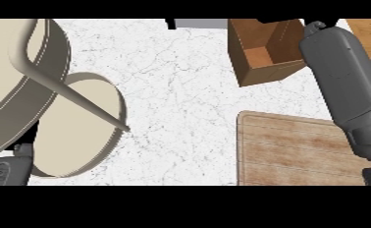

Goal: Pick the pear from the cutting board and place it in the cardboard box

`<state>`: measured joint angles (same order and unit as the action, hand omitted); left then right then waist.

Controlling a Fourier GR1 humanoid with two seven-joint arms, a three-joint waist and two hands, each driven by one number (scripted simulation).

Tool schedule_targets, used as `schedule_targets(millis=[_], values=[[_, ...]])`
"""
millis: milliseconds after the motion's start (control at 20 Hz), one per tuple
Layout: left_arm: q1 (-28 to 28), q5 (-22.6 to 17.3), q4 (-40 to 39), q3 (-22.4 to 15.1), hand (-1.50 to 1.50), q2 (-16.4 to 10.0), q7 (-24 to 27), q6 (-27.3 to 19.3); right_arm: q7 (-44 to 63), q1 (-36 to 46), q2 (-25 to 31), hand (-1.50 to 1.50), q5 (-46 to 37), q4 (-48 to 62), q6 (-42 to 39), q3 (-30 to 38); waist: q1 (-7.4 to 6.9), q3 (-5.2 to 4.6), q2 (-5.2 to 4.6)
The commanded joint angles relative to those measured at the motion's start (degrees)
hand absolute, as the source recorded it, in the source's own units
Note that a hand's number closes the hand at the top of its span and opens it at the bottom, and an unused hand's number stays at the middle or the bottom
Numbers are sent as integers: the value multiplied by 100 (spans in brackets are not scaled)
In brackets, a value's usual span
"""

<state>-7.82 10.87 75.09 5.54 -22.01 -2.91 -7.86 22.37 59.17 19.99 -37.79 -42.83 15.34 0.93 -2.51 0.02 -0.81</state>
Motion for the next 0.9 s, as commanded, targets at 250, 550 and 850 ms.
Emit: schedule_targets(millis=[250,550,850], values=[[-299,63,-50,17,0,-30,-79,54,-419,588,-251,-150,47,2148,863,624,-131,8,-91],[-189,117,56,-54,0,107,-49,3,-960,754,-221,-150,359,2718,887,1040,-161,11,-86],[-220,147,-94,-9,0,144,19,-34,-1772,835,-245,-150,537,2614,1551,1318,-129,8,-91]])
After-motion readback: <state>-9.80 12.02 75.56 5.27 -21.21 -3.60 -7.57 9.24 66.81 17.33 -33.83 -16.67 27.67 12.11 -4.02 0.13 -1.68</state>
